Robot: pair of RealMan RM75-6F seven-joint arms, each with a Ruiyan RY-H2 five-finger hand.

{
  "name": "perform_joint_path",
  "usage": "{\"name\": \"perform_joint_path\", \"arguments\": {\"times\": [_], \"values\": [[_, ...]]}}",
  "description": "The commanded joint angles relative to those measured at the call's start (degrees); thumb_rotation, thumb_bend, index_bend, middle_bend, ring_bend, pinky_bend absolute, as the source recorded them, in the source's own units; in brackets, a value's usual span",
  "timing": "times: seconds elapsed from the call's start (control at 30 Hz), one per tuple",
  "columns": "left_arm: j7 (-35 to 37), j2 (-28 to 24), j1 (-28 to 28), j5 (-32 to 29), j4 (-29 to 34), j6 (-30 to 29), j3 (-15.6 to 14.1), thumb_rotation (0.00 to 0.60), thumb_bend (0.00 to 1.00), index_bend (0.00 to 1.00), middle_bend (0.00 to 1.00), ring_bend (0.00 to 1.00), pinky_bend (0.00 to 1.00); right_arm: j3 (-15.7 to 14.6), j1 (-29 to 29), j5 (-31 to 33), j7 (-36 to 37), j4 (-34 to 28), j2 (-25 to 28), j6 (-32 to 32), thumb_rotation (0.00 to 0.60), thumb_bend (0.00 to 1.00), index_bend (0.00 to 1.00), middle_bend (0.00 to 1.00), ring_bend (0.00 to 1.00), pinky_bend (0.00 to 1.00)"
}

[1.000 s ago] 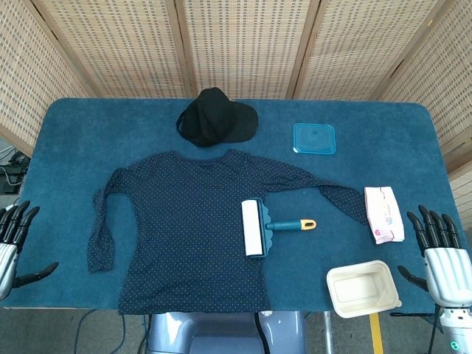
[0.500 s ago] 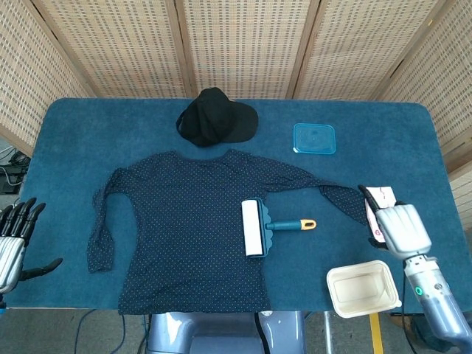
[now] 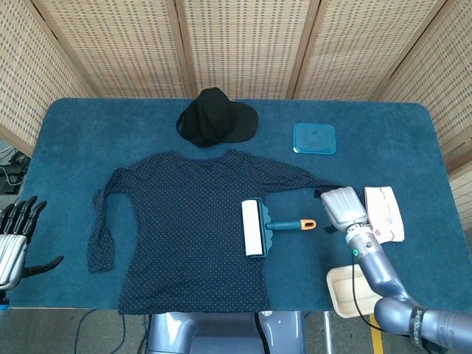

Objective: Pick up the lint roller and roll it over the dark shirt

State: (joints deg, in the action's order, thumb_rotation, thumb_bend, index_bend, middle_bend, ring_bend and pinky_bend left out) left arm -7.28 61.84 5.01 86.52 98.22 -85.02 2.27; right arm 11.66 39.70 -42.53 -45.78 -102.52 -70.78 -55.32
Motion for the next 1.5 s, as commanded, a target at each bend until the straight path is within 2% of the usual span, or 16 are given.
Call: {"name": "perform_joint_path", "arguments": {"times": [0.03,0.13,0.4,0.97,1.33,1.43,1.5], "values": [[0.0,0.0,0.0,-0.1,0.0,0.1,0.0,0.600,0.00,0.00,0.00,0.00,0.00,-1.6,2.6,4.6,-3.1,1.3,-3.6,-2.4,0.600,0.13,0.36,1.00,1.00,1.00],[0.2,-0.1,0.1,-0.1,0.0,0.1,0.0,0.600,0.00,0.00,0.00,0.00,0.00,-2.8,4.0,7.2,-5.1,2.6,-6.8,-4.2,0.600,0.17,0.35,1.00,1.00,1.00],[0.5,-0.2,0.3,-0.2,0.0,0.3,0.0,0.600,0.00,0.00,0.00,0.00,0.00,-3.6,6.6,9.0,-7.0,3.6,-11.8,-7.0,0.600,0.32,0.37,1.00,1.00,1.00],[3.9,-1.3,0.1,-1.1,-0.6,-0.2,0.6,0.600,0.00,0.00,0.00,0.00,0.00,-4.0,11.5,14.1,-11.6,11.1,-21.8,-9.1,0.600,0.36,0.41,1.00,1.00,1.00],[4.5,-1.5,0.4,-1.6,-1.0,0.4,0.8,0.600,0.00,0.00,0.00,0.00,0.00,-3.8,12.8,14.8,-11.8,13.8,-25.0,-8.9,0.600,0.38,0.46,1.00,1.00,1.00],[4.5,-1.4,0.5,-1.8,-1.1,0.6,0.8,0.600,0.00,0.00,0.00,0.00,0.00,-4.1,13.0,14.8,-12.1,14.4,-25.6,-8.9,0.600,0.44,0.49,1.00,1.00,1.00],[4.5,-1.4,0.5,-1.9,-1.1,0.7,0.8,0.600,0.00,0.00,0.00,0.00,0.00,-4.4,13.1,14.8,-12.3,14.8,-25.8,-8.9,0.600,0.55,0.54,1.00,1.00,1.00]]}}
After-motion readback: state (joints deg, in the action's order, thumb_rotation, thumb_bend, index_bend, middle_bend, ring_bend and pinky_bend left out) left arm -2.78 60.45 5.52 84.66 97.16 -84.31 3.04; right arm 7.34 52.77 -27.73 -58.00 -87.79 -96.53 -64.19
